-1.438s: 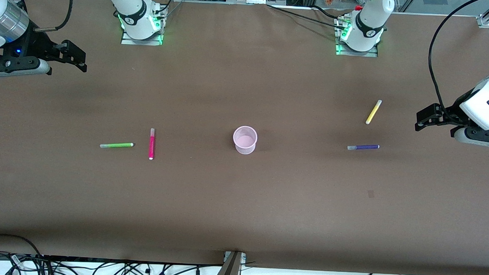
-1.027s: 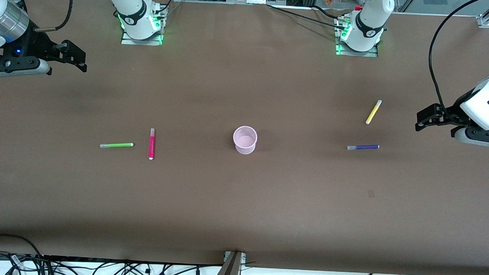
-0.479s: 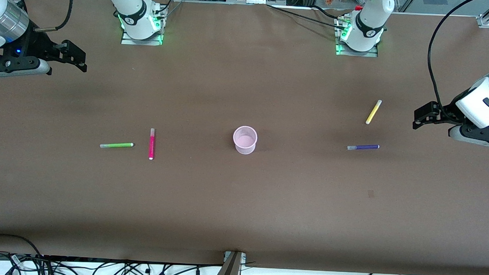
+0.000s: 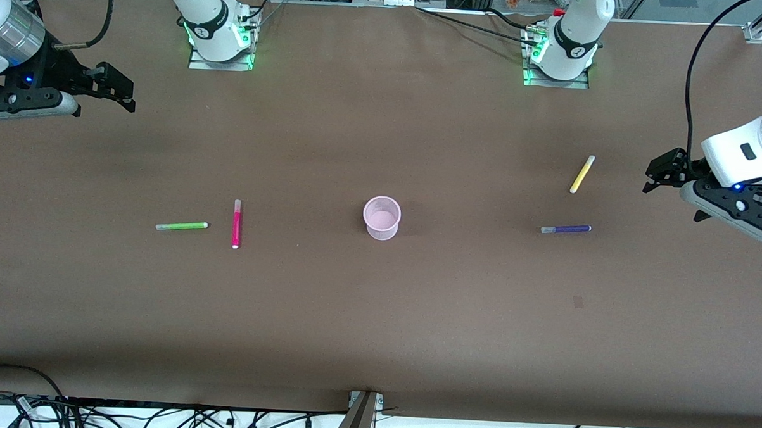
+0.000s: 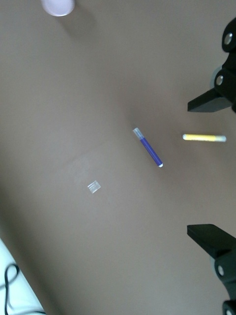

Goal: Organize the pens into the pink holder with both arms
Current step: 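Move the left gripper toward the blue marker, then lower the left gripper onto the blue marker and close it, then reach the right gripper down to the pink marker and grasp it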

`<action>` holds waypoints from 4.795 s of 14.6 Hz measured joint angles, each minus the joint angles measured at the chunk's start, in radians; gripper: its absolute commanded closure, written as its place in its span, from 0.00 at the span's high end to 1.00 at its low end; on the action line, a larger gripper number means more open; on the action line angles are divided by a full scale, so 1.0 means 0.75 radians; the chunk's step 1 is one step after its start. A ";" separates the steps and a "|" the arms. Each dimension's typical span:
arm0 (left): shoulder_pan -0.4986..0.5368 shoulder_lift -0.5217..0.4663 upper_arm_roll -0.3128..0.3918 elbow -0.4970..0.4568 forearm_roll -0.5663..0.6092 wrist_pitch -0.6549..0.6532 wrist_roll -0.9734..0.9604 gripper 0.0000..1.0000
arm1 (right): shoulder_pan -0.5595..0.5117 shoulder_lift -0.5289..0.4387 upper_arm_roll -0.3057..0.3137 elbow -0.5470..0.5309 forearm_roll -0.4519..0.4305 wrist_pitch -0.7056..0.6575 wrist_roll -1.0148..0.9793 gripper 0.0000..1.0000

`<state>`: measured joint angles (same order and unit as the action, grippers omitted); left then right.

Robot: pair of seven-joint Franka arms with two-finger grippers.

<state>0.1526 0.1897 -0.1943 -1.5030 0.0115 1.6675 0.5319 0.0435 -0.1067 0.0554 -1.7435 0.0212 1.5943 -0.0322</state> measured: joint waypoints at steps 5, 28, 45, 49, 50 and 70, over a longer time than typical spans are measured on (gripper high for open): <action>0.055 0.183 0.012 -0.026 0.000 -0.003 0.322 1.00 | 0.000 0.000 -0.001 0.001 0.000 0.005 0.000 1.00; 0.107 0.357 -0.007 -0.570 0.000 0.700 0.691 1.00 | -0.001 0.012 -0.011 0.001 -0.001 0.049 0.000 1.00; 0.168 0.502 0.000 -0.611 0.061 0.800 0.838 0.85 | -0.001 0.061 -0.014 0.000 -0.001 0.058 -0.001 1.00; 0.167 0.502 -0.003 -0.614 0.062 0.800 0.840 0.83 | -0.001 0.108 -0.013 0.000 -0.001 0.058 -0.002 1.00; 0.166 0.501 -0.004 -0.617 0.062 0.800 0.840 0.83 | -0.001 0.118 -0.013 0.000 -0.001 0.058 -0.002 1.00; 0.163 0.396 -0.006 -0.827 0.071 1.054 0.836 0.47 | 0.064 0.517 0.010 -0.373 0.001 0.861 0.004 1.00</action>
<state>0.2750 0.4869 -0.1989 -2.1229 0.0646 2.4580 1.1592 0.0913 0.2813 0.0629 -2.0229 0.0221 2.2398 -0.0295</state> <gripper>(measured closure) 0.410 0.000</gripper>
